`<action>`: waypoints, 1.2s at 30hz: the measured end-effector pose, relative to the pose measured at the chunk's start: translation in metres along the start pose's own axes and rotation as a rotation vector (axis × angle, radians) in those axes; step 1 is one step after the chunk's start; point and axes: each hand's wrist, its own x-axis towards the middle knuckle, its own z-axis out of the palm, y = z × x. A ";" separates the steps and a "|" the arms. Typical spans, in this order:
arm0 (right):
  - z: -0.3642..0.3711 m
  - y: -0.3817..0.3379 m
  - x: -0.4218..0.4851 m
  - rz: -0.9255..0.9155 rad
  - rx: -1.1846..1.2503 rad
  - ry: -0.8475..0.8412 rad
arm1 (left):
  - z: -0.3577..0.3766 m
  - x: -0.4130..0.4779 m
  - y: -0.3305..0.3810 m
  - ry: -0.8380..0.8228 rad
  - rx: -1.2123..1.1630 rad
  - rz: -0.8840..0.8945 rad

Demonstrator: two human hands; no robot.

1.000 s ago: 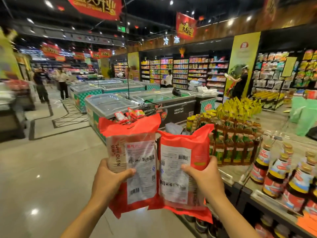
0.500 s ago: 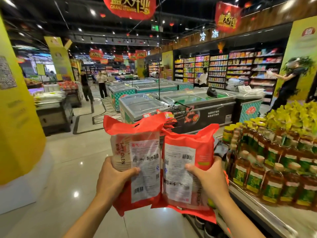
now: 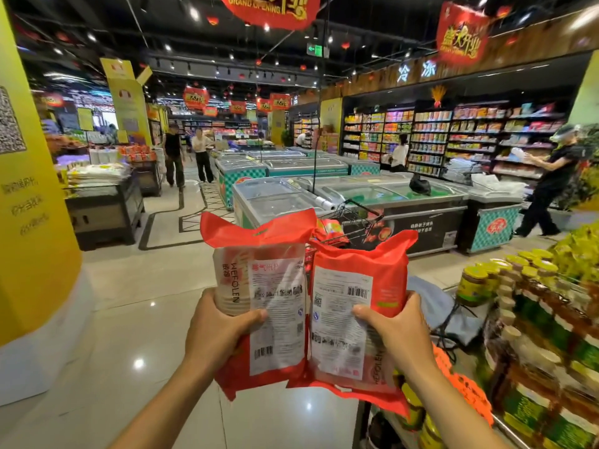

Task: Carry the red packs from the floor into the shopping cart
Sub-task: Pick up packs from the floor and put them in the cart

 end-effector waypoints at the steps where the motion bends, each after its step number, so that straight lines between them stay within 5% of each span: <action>1: 0.011 -0.004 0.014 -0.003 -0.006 0.005 | 0.001 0.019 -0.001 0.000 -0.007 -0.002; 17: 0.131 -0.029 0.197 -0.009 -0.007 0.020 | 0.032 0.232 -0.015 0.012 -0.033 -0.019; 36: 0.223 0.014 0.516 0.021 0.087 -0.045 | 0.190 0.498 -0.011 0.045 -0.007 -0.023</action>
